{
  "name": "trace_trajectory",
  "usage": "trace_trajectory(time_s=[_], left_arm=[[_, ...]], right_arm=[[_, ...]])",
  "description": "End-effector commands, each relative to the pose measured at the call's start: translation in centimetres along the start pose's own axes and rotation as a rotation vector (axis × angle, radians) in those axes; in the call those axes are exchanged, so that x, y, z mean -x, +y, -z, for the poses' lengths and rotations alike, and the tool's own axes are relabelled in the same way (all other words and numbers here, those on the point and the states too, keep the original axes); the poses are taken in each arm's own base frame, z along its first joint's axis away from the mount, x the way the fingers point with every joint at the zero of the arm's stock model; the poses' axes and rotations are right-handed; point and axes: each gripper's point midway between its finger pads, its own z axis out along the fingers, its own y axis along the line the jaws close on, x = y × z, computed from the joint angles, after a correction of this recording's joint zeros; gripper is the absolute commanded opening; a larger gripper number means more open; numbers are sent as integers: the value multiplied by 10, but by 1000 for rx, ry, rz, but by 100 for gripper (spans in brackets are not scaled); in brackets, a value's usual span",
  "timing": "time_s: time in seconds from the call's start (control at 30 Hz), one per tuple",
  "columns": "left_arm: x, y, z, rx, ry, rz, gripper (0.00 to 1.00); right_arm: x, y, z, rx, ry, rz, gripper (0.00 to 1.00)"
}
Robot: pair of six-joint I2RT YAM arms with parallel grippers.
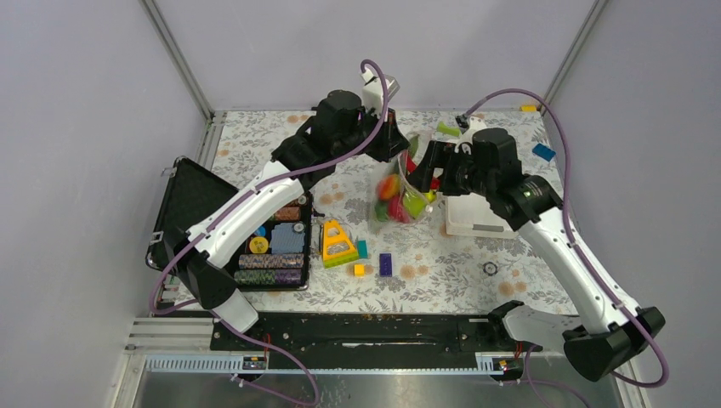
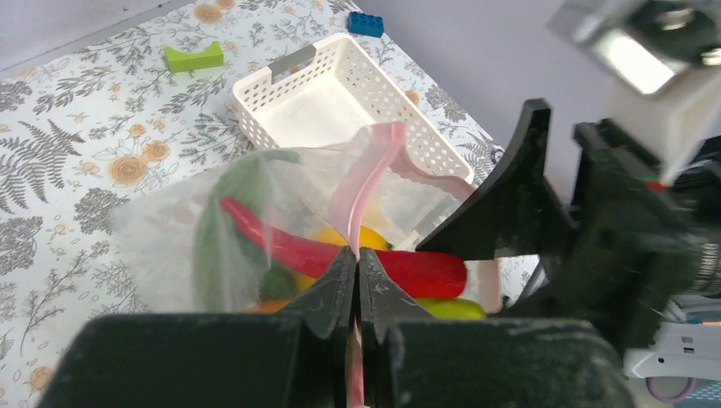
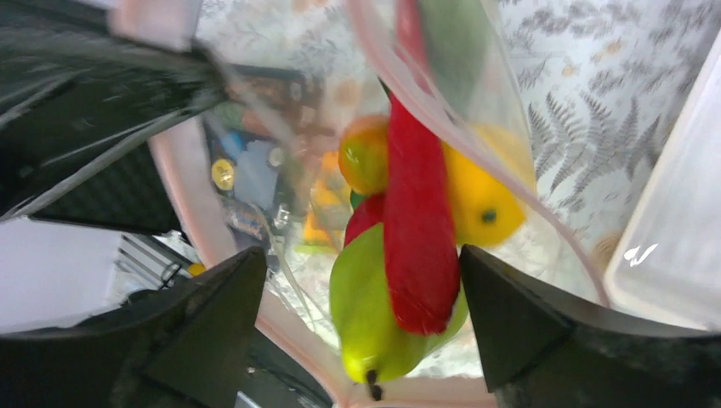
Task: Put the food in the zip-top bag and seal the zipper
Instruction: Place the fake vegetable in the zipper food storage bag, then zip the zipper food storage bag at the center of the board.
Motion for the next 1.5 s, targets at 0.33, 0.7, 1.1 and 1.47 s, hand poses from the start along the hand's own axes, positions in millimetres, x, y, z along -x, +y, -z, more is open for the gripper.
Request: trace_trajectory(time_s=[0.33,0.7,1.1,1.47], left_arm=[[36,-29,23,-161,-135,-77,0],[17,-45,41,-273,-115,-163,0],[18,-47,39,-289,-103,-191,0],[-32,-62,59,-326,-69,-269,99]], right_arm=[[47,53,90,229,-312,283,100],[61,-8,80,-88,-383,364,92],[53,-13,29,-105,-241,296,20],[50,-18,45,-250,-151,-43,0]])
